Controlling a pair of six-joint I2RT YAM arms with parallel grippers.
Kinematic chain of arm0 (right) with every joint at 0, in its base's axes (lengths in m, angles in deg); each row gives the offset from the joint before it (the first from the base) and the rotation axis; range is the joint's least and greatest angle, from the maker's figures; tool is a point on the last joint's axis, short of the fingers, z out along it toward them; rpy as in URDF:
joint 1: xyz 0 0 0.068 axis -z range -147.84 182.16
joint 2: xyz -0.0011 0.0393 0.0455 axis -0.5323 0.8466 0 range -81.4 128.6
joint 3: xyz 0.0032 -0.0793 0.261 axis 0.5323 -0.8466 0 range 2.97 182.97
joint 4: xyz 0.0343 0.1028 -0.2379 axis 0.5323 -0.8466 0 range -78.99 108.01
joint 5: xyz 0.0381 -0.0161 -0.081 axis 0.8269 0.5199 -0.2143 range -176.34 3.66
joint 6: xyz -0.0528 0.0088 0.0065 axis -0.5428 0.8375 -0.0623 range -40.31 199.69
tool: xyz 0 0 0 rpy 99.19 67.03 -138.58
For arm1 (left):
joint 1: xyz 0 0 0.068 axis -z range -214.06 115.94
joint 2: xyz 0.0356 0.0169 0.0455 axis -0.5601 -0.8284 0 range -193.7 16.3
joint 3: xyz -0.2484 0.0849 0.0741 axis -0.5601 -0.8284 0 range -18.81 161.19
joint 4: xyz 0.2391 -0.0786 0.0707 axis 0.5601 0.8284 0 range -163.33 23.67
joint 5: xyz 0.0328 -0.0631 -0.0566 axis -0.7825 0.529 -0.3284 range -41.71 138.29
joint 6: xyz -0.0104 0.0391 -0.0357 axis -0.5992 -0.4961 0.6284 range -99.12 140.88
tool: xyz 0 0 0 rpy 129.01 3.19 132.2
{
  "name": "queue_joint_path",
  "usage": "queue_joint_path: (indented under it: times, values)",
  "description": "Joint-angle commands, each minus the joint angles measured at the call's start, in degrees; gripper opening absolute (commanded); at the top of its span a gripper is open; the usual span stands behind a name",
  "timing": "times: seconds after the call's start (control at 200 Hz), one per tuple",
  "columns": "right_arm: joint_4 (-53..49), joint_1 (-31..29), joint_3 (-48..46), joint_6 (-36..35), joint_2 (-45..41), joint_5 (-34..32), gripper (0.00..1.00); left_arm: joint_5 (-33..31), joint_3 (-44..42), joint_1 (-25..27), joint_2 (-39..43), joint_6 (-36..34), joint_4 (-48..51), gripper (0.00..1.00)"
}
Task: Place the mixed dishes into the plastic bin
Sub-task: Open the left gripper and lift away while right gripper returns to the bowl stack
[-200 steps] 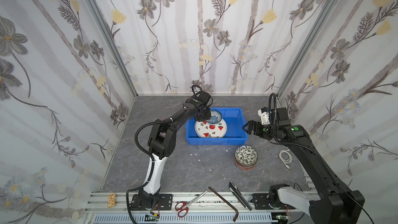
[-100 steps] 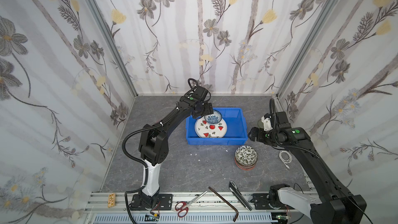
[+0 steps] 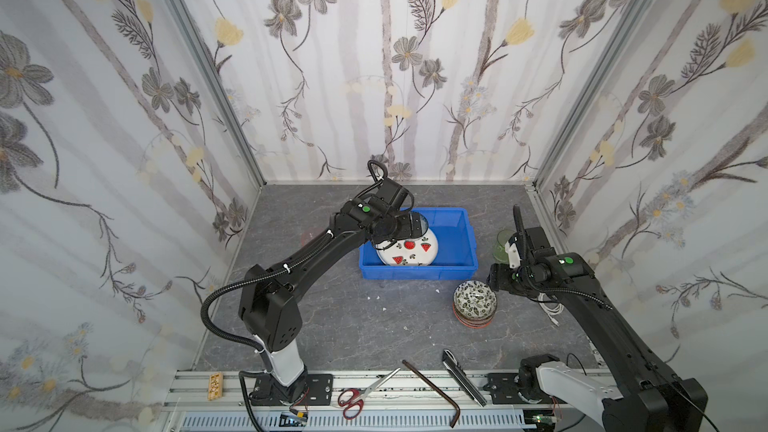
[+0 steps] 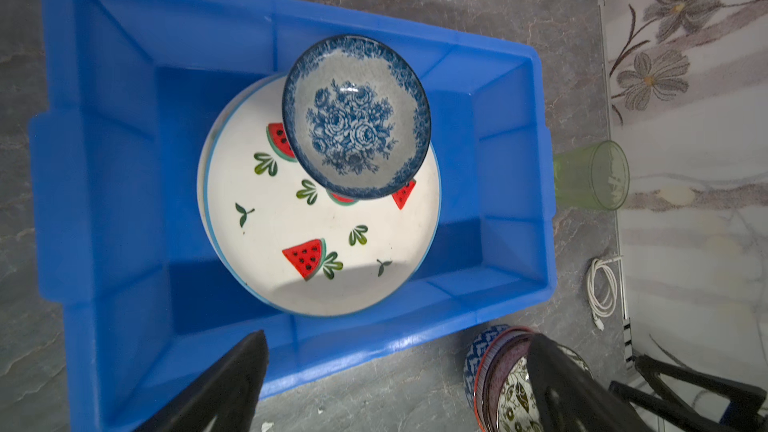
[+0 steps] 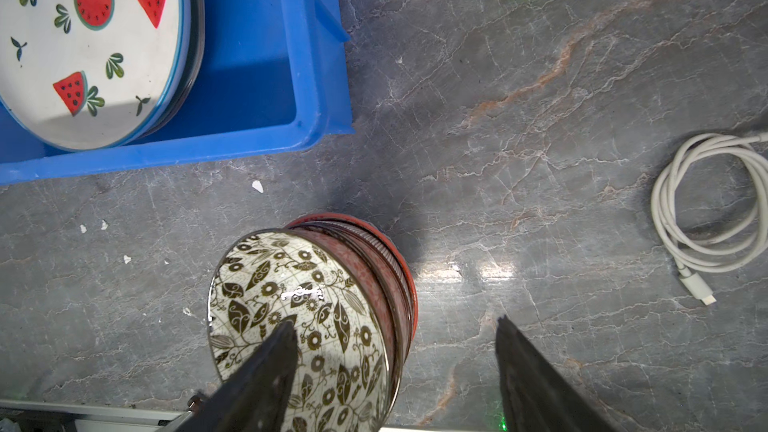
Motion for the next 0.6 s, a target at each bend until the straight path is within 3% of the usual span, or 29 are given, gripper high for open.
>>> queue_joint_path:
  times: [0.0,0.23,0.595]
  values:
    - [-0.08,-0.7,0.2,-0.54,0.48,-2.19,0.67,-0.59,-3.81,1.65,3.13,3.13,-4.04,1.0]
    - [0.26,-2.19,0.1,-0.63,1.85,-2.92,0.56,0.34,-15.65,4.15,10.6,9.28,-15.87,1.0]
    - [0.37,-4.06,0.85,-0.45,3.4,-4.1,0.44,2.64,-21.78,5.11,11.36,12.01,-20.3,1.0]
